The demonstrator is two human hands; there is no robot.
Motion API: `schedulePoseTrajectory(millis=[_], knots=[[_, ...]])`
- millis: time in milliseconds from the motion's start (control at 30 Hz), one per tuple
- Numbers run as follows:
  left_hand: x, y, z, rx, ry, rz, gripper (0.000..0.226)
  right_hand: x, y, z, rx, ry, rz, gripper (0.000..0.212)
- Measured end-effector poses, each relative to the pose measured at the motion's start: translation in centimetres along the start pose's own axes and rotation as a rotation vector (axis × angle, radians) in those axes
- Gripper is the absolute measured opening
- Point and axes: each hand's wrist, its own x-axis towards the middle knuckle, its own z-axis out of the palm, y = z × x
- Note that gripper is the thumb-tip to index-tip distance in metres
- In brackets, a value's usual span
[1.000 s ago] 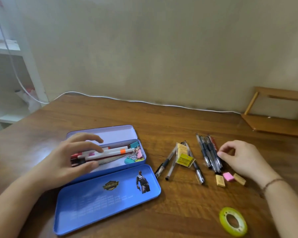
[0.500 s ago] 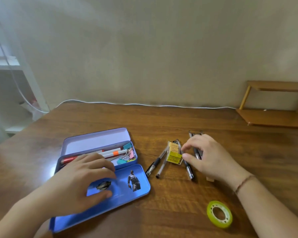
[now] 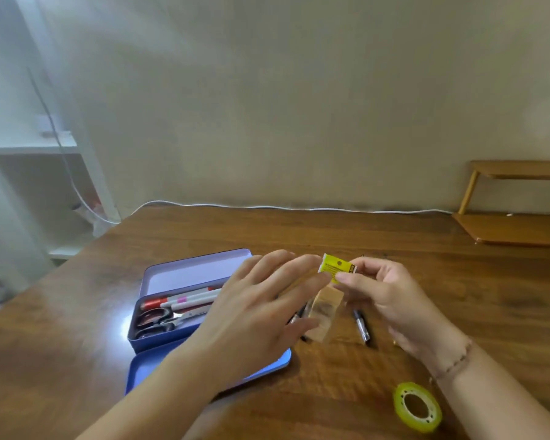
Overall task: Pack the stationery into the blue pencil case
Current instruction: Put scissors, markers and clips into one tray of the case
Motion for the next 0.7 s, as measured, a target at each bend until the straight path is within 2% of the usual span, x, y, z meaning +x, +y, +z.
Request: schedulePoseTrajectory(millis=[67, 167, 267, 333, 433, 467, 600, 700], knots=[[0.6, 0.2, 0.1, -0.006, 0.027, 0.003, 0.036, -0.4, -0.1, 0.7, 0.176, -0.105, 0.103, 0.021], [0.3, 0.2, 0.1, -0.039, 0.043, -0.02, 0.032, -0.5, 0.5, 1.5, 0.293, -0.136, 0.172, 0.037], [-0.6, 0.0, -0.1, -0.154, 0.037, -0.168, 0.024, -0.6, 0.8, 1.7, 0.319, -0.154, 0.174, 0.048], [-1.2, -0.2, -0.5, -0.28, 0.011, -0.32, 0.017, -0.8, 0.7, 2.1, 0.161, -0.225, 0.17, 0.055], [-2.3, -0.9, -1.1, -0.464, -0.027, -0.504, 0.02, -1.0, 0.9, 3.2, -0.472, -0.245, -0.018, 0.044], [-2.7, -1.2, -1.4, -0.521, -0.009, -0.546, 0.02, -1.0, 0.9, 3.8, -0.558, -0.229, -0.096, 0.039], [-4.0, -3.2, -2.7, -0.673, 0.128, -0.676, 0.015, 1.1, 0.0, 7.2, -0.541, -0.302, -0.189, 0.01], [-6.1, -6.1, -3.8, -0.644, 0.078, -0.706, 0.012, 4.5, -0.6, 10.4, -0.75, -0.302, -0.293, 0.012]])
